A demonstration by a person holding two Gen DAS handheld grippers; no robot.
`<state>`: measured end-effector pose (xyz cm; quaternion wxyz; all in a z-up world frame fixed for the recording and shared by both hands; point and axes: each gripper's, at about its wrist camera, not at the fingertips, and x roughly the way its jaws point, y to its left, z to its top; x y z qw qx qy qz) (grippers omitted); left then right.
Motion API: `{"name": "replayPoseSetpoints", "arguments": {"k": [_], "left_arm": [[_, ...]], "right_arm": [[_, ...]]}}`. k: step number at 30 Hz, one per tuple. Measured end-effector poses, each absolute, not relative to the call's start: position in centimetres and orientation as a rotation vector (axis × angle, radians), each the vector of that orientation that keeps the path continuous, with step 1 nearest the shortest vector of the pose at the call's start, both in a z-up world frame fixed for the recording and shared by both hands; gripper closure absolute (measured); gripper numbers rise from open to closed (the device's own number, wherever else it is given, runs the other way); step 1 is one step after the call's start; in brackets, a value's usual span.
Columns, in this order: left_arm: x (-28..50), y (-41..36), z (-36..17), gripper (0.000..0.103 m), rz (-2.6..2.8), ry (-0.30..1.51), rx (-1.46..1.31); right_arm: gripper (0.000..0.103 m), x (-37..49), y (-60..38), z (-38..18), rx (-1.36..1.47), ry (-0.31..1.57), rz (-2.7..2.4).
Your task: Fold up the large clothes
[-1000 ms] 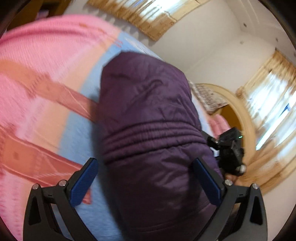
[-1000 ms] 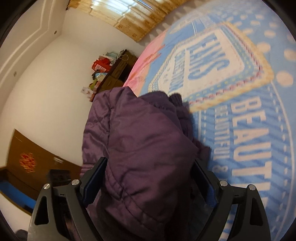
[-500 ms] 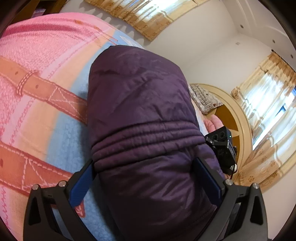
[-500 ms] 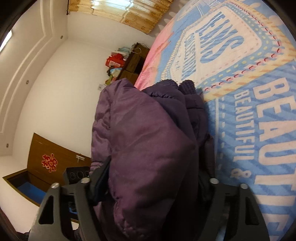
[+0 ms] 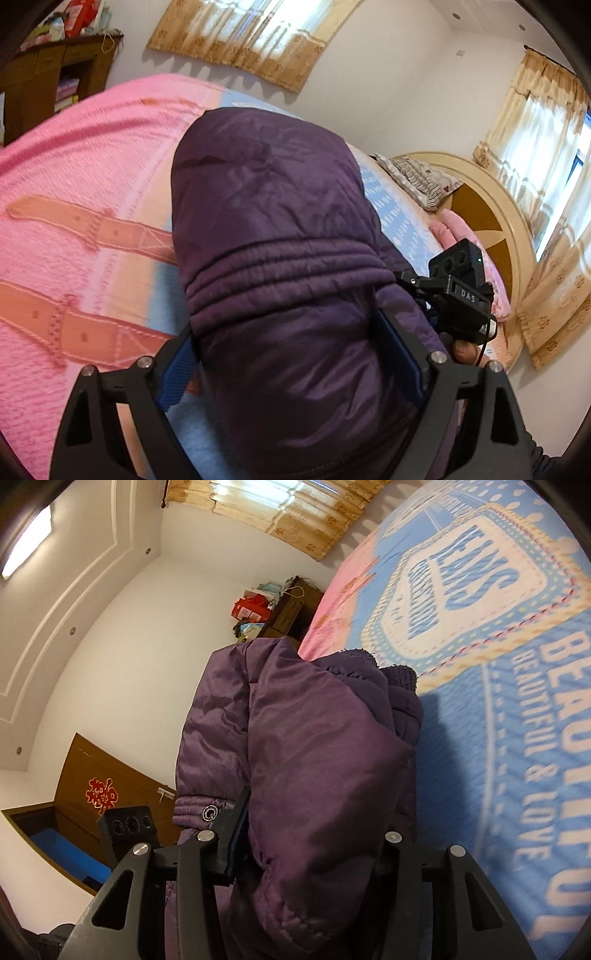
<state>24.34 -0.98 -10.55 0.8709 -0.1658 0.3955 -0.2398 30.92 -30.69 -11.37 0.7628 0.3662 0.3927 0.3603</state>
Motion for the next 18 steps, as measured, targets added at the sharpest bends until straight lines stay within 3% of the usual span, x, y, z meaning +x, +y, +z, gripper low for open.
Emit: {"name": "replayPoseSetpoints", "arguments": {"k": [18], "left_arm": [[21.7,3.5,-7.9,0.012,-0.392,0.736,-0.296]], "right_arm": [[0.058,32.3,-21.5,-8.8,0.733,0.851,0.914]]}}
